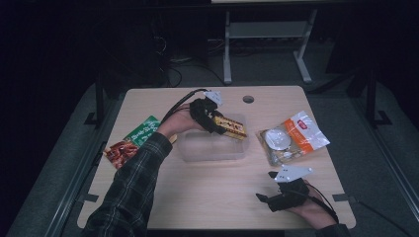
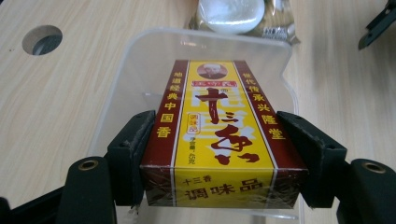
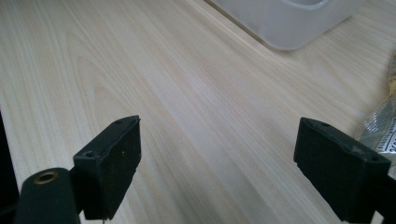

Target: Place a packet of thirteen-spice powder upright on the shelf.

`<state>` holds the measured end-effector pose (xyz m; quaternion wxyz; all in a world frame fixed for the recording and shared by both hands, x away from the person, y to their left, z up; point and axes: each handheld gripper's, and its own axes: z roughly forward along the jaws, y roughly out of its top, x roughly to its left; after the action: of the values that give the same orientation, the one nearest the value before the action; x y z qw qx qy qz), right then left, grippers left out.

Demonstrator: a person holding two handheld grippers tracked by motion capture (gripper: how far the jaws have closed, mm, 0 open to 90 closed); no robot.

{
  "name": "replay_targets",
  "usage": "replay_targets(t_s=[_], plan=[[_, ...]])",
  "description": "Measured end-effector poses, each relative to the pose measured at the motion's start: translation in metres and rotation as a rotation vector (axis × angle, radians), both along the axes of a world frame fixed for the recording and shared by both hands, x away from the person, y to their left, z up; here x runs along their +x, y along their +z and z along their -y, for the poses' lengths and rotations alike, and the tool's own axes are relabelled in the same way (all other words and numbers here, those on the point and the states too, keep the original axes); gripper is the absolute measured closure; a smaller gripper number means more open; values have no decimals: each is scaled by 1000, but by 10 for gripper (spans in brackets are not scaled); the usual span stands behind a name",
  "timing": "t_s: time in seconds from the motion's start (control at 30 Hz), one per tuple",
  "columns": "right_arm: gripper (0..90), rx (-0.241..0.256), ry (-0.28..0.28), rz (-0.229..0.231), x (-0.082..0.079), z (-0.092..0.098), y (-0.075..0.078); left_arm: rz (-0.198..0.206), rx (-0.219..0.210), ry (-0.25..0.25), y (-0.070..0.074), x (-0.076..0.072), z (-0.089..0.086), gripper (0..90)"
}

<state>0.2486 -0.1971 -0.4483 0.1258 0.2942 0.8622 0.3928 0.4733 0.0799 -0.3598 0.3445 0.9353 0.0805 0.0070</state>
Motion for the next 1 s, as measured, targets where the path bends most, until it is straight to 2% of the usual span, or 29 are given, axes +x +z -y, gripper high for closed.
replay_targets(t_s=[0.13,0.17,0.3,0.6,0.7,1.0], plan=[[145,-3,3,-2,0,-1,0,2,-16,3,1,1,1,308],[145,-6,5,-3,0,-1,0,-3,-33,6,3,1,0,308],[146,-6,8,-1,0,-1,0,-8,-60,14,5,2,2,309],[145,-3,19,-7,0,-3,-1,13,-61,-5,12,4,17,308],[146,-1,23,-5,0,-3,0,17,-74,-9,11,4,23,308],[145,-1,27,-5,1,-3,-1,4,-101,-2,8,7,30,306]])
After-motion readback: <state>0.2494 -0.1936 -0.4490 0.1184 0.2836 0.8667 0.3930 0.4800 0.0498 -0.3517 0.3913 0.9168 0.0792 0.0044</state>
